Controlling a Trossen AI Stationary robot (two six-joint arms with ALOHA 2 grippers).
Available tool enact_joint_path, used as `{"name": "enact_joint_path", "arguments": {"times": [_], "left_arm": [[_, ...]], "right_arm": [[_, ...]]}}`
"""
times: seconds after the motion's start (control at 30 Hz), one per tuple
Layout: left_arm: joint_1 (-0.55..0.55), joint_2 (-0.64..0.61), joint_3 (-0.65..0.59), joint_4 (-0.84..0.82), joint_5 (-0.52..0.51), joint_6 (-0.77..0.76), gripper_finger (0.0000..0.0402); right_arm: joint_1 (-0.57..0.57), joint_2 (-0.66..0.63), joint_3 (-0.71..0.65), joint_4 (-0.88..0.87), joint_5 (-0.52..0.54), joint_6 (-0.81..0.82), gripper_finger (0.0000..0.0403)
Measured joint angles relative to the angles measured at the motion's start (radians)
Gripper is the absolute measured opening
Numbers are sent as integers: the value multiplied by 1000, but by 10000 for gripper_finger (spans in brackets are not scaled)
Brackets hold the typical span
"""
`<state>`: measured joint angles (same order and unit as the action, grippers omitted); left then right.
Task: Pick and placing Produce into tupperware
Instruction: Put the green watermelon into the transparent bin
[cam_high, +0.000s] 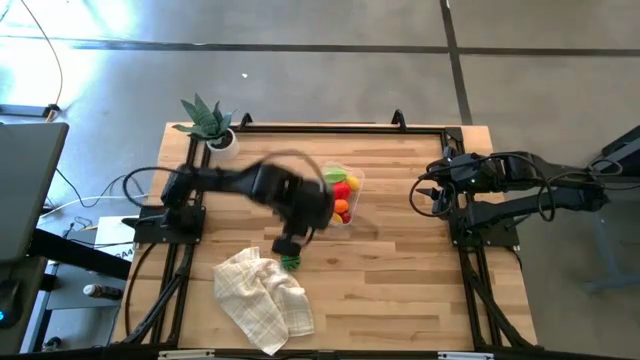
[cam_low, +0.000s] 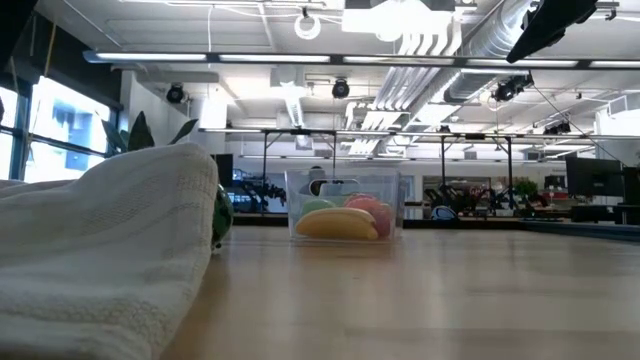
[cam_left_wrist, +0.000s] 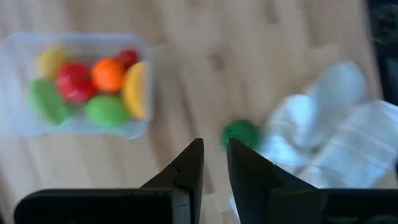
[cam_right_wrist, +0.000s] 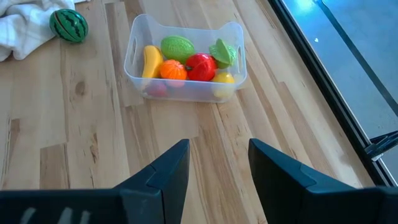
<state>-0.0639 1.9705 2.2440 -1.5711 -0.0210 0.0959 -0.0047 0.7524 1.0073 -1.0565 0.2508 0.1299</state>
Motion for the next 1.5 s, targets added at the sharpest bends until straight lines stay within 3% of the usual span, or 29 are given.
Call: {"name": "enact_joint_path", "arguments": {"times": [0.2,0.33,0.6,0.83,1.0,1.1,1.2,1.37,1.5], "left_arm": [[-212,1,0,0,-114,-39,60],[-304,1,0,0,-230,-177,60],[-473,1,-4,1,-255,-416,60],[-566,2,-116,1,-280,-803,60],[-560,2,-237,17,-309,-1113,60],[-523,2,-280,35,-322,-1184,60],[-468,2,-299,56,-306,-1157,60],[-353,2,-303,97,-188,-1014,60],[-272,2,-303,114,-170,-897,62]], "right_arm": [[0,0,0,0,0,0,156],[0,0,0,0,0,0,156],[0,0,0,0,0,0,156],[0,0,0,0,0,0,156],[0,0,0,0,0,0,156],[0,0,0,0,0,0,156],[0,0,0,0,0,0,156],[0,0,0,0,0,0,156],[0,0,0,0,0,0,156]]}}
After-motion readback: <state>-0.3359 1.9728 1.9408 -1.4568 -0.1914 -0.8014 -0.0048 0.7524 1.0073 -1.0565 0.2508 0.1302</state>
